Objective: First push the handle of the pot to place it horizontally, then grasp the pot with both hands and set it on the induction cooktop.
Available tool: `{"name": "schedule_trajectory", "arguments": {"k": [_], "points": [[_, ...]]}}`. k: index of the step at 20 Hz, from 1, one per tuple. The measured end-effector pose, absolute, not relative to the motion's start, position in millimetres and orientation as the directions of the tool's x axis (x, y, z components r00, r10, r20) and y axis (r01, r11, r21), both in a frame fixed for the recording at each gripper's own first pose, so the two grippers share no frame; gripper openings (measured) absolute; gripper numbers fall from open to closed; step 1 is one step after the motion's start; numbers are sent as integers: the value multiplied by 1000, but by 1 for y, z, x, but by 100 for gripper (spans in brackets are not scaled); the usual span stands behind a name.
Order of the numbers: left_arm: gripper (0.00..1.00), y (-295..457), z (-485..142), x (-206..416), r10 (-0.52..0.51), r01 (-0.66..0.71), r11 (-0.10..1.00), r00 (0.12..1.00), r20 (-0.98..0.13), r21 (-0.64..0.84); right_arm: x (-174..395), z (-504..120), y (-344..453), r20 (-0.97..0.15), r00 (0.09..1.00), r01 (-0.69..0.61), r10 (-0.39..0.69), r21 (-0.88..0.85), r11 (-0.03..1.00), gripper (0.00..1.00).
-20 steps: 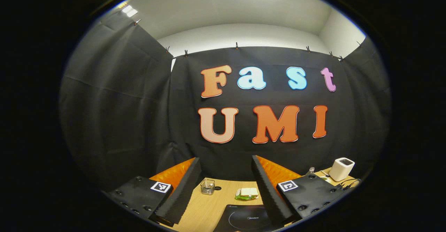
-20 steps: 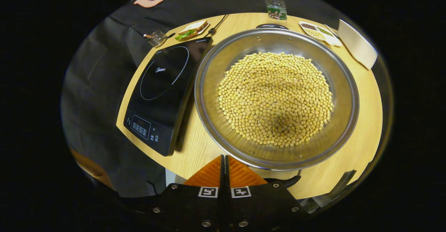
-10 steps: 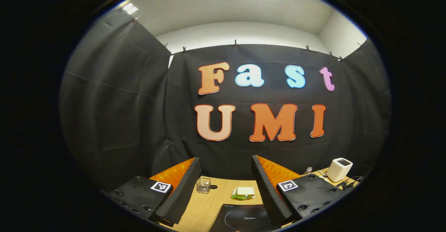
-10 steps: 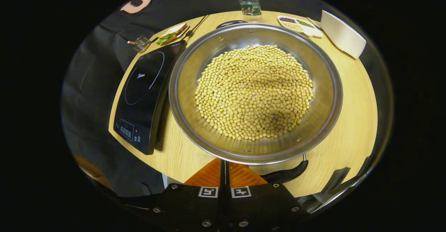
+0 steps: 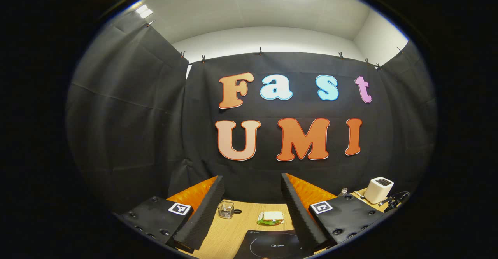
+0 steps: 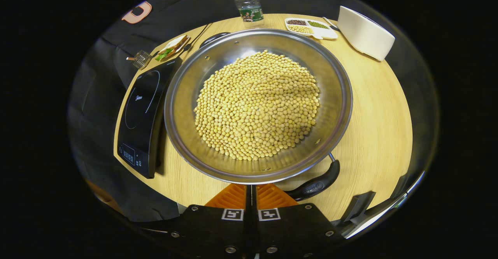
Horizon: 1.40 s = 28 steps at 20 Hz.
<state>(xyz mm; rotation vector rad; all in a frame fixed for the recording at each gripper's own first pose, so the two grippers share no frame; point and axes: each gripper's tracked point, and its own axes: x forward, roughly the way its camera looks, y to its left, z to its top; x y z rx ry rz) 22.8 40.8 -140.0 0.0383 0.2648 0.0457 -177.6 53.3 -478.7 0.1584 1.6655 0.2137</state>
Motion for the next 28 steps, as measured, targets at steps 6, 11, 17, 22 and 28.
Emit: {"name": "schedule_trajectory", "arguments": {"k": [6,11,17,22,28], "points": [[96,38,-147,27,45,-36,999,960,-275,38,-167,-489,23,-976,-104,5,192,193,981,0],[96,34,-152,33,41,-35,999,958,-285,28,-153,-496,-3,-984,-92,19,155,154,988,0],[94,24,-161,40,26,-20,1000,952,-306,25,-139,-515,-46,-991,-98,96,88,79,992,0],[99,23,-169,45,25,-17,1000,946,-324,25,-122,-520,-58,-994,-86,103,65,56,993,0],[99,23,-172,47,24,-15,999,943,-332,30,-96,-525,-72,-997,-67,128,45,36,991,0]]}}
